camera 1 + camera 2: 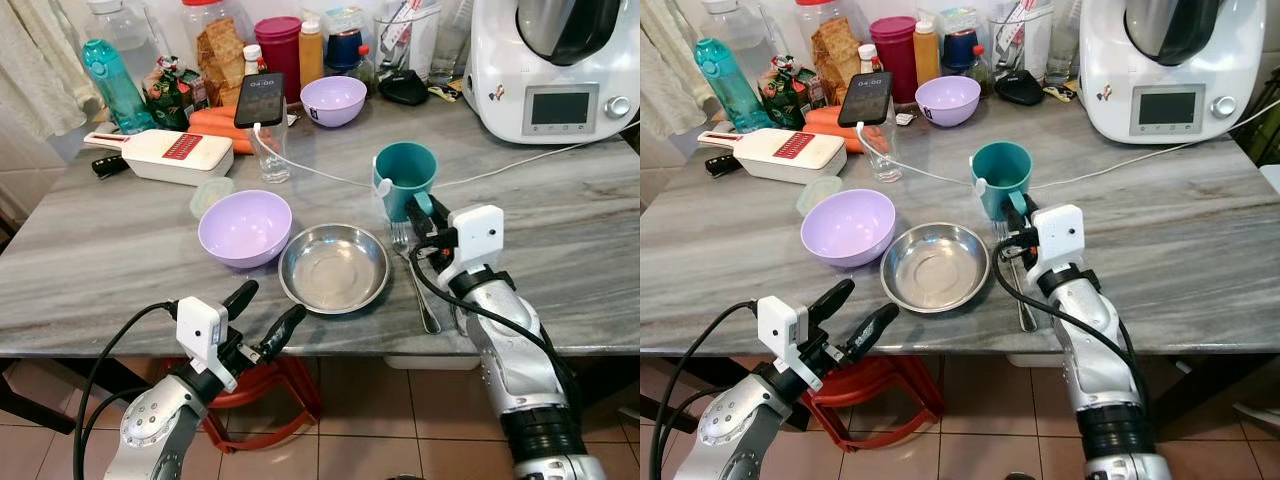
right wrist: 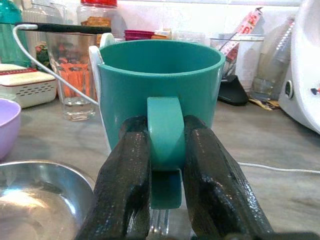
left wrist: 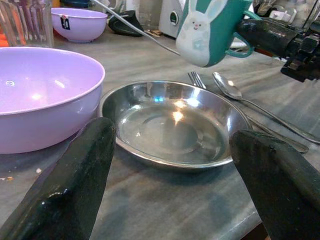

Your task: Setting the table

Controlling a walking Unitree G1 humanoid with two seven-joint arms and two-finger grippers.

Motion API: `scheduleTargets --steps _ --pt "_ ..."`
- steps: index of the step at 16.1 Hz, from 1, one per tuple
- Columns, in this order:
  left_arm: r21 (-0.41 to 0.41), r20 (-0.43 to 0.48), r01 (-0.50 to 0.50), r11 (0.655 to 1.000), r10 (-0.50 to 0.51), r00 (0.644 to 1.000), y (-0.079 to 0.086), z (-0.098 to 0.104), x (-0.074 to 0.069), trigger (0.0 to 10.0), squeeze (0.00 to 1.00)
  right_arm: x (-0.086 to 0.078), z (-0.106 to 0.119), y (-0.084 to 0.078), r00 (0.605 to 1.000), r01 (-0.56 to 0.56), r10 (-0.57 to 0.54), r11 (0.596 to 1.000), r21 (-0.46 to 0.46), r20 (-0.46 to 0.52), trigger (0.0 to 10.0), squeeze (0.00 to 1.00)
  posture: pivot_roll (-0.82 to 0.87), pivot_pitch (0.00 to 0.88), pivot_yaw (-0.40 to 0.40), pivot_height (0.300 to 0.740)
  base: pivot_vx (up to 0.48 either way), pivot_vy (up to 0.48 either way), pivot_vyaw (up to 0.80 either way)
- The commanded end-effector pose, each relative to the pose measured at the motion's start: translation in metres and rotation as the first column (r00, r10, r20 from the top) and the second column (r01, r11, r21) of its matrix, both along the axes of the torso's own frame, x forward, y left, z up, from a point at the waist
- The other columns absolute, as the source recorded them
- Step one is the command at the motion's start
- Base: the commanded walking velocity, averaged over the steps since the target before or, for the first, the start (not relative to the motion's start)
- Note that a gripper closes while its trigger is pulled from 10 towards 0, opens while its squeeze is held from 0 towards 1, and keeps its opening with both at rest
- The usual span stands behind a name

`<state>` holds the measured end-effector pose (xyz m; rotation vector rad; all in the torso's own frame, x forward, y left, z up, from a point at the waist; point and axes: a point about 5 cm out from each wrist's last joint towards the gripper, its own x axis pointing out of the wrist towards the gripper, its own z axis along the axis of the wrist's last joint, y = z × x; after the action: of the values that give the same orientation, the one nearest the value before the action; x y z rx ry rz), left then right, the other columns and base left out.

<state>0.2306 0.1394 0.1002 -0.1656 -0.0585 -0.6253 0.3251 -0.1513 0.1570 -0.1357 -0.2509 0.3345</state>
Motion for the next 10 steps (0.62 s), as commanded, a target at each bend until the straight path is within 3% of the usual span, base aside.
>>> scheduleTargets --steps 1,10 --pt "0.012 0.001 -0.005 1.000 0.005 1.000 0.002 0.002 -0.001 10.0 0.00 0.002 0.005 0.008 0.999 -0.039 0.039 0.999 0.003 0.025 10.0 0.00 -0.06 0.105 0.117 0.740 0.000 0.000 0.00" --pt "0.014 0.005 -0.007 1.000 0.007 1.000 -0.001 0.005 -0.003 10.0 0.00 0.013 0.000 0.017 0.997 -0.083 0.083 0.997 -0.003 0.003 10.0 0.00 -0.04 0.109 0.117 0.740 0.000 0.000 0.00"
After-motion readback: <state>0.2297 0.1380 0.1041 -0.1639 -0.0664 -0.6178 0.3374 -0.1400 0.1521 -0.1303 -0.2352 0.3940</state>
